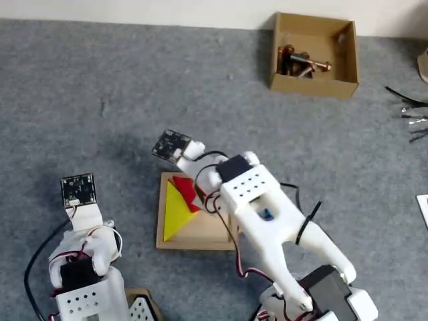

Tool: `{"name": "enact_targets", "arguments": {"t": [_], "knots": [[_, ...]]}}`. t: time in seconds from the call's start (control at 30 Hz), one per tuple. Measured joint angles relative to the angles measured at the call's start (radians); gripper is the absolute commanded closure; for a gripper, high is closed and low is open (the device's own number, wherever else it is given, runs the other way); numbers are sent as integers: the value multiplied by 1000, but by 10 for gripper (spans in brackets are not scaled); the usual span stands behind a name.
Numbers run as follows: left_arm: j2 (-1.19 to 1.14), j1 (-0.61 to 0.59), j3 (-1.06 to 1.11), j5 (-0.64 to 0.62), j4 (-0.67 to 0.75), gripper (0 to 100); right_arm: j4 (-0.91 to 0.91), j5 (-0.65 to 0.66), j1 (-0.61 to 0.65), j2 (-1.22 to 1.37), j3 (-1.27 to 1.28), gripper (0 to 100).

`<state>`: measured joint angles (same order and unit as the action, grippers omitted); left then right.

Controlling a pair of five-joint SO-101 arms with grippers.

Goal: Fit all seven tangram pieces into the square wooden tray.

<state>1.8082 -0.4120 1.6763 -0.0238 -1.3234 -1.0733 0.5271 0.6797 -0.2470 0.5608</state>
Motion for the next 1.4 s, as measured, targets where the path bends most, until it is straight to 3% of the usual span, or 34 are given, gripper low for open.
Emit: {"name": "enact_targets", "arguments": {"t": [0.3, 0.5, 0.8, 1.4], "knots": [[0, 0, 0, 0, 0, 995, 144, -226, 15, 80, 0, 995], [0, 0, 0, 0, 0, 995, 147, -390, 106, 130, 0, 995], [0, 0, 0, 0, 0, 995, 149, -413, 170, 132, 0, 995], [0, 0, 0, 0, 0, 995, 241, -414, 170, 216, 54, 995]]}}
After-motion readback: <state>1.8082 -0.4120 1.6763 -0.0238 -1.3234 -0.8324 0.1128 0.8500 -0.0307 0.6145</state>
